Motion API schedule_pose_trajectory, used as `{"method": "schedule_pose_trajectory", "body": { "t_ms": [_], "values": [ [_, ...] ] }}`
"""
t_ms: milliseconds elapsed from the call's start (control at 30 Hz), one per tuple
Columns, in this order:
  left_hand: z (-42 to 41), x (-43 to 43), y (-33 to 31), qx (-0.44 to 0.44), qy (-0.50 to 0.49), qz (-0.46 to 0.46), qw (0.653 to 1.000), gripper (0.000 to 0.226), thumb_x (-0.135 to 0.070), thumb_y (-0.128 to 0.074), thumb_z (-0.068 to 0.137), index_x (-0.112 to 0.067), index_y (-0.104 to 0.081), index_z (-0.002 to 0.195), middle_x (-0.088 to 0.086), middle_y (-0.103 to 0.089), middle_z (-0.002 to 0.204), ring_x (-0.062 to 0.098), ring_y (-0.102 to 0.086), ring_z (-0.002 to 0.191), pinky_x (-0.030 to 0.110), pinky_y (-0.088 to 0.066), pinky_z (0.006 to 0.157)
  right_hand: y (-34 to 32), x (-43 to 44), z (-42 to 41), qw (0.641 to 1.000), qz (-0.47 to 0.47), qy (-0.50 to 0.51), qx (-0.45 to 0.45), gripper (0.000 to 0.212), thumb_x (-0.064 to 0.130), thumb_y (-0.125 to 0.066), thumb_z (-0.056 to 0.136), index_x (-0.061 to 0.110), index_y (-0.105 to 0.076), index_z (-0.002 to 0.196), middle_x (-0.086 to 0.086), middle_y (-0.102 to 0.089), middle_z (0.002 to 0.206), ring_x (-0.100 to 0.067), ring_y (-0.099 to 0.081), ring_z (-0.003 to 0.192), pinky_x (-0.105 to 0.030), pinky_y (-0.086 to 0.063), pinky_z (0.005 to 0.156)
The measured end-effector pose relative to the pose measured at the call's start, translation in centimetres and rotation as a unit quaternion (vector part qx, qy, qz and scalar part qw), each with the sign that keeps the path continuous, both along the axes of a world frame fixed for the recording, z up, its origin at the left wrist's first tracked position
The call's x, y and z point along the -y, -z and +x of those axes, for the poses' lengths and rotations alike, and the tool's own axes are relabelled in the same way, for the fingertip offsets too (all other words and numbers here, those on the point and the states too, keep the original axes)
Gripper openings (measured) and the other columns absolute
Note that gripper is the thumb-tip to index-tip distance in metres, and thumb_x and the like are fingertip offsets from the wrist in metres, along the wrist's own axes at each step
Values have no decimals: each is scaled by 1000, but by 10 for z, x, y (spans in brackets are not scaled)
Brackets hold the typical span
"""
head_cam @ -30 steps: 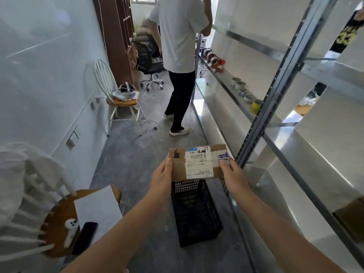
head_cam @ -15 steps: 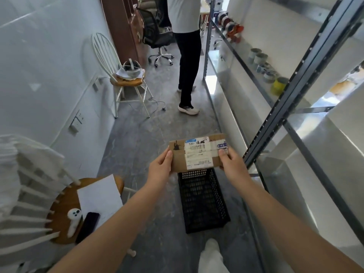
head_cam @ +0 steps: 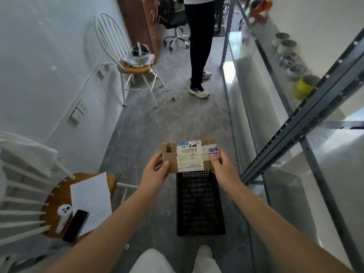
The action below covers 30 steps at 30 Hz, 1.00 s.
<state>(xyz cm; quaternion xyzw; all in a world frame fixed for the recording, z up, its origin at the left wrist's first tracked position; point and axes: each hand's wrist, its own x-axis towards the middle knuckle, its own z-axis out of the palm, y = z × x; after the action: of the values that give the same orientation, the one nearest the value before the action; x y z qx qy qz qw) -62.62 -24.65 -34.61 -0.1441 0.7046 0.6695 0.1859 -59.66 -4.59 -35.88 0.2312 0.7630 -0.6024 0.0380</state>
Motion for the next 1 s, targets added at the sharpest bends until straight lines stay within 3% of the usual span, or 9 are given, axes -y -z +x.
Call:
{"method": "schedule_pose_trajectory", "body": {
  "t_ms": [233,333,433,500,567,633,733,867,1000],
  "values": [
    [-38,-11,33,16,26,-53,998,48,-15,-59,96,-20,-49,143,4,-60,135,17,-57,122,42,-44,109,33,-19,-36,1000,-3,-15,24,38,35,-39,104,28,-45,142,6,-61,128,-14,-58,117,-42,-48,102],
    [-60,-17,59,32,32,-47,998,44,-14,-57,97,-20,-52,141,1,-64,130,11,-61,116,35,-48,104,50,-28,-51,998,-9,-34,58,40,34,-40,104,32,-42,144,11,-60,130,-9,-57,118,-35,-47,102],
    [-83,-20,87,53,33,-41,997,40,-16,-55,98,-23,-55,137,-6,-66,120,5,-61,108,30,-50,99,68,-34,-65,994,-33,-31,95,40,27,-43,104,30,-43,143,9,-61,130,-11,-58,119,-40,-48,103],
    [-99,-22,103,71,37,-42,996,37,-19,-56,98,-30,-58,134,-15,-68,110,0,-64,100,26,-53,90,79,-36,-75,993,-29,-18,116,38,25,-44,103,30,-45,141,13,-62,124,-8,-59,113,-34,-51,96],
    [-115,-24,117,92,46,-31,994,36,-19,-56,98,-40,-60,126,-26,-69,93,-7,-68,86,13,-54,70,90,-37,-88,991,-27,5,132,36,25,-44,104,32,-46,139,16,-62,118,-3,-59,105,-27,-51,88],
    [-130,-27,131,118,62,-20,991,35,-17,-54,99,-44,-60,121,-29,-70,86,-11,-67,82,8,-51,62,105,-38,-102,988,0,28,154,38,27,-43,104,33,-42,142,11,-59,123,-9,-57,109,-34,-49,94],
    [-153,-29,153,144,88,-9,986,34,-14,-52,100,-43,-62,115,-29,-71,87,-8,-68,86,10,-52,66,128,-37,-121,981,55,50,178,40,28,-44,102,33,-35,141,12,-51,123,-14,-53,109,-39,-48,93],
    [-181,-28,184,171,123,-30,977,39,-14,-49,101,-50,-59,112,-33,-69,87,-11,-65,88,12,-52,68,165,-34,-143,975,51,94,197,31,18,-52,99,33,-37,121,5,-55,122,-16,-58,103,-44,-53,91],
    [-192,-33,232,178,130,-67,973,28,-15,-49,100,-22,-53,127,-13,-61,108,1,-59,98,14,-49,76,218,-30,-149,964,44,136,225,30,13,-51,99,31,-33,115,2,-57,116,-10,-58,95,-28,-49,77]
  ]
}}
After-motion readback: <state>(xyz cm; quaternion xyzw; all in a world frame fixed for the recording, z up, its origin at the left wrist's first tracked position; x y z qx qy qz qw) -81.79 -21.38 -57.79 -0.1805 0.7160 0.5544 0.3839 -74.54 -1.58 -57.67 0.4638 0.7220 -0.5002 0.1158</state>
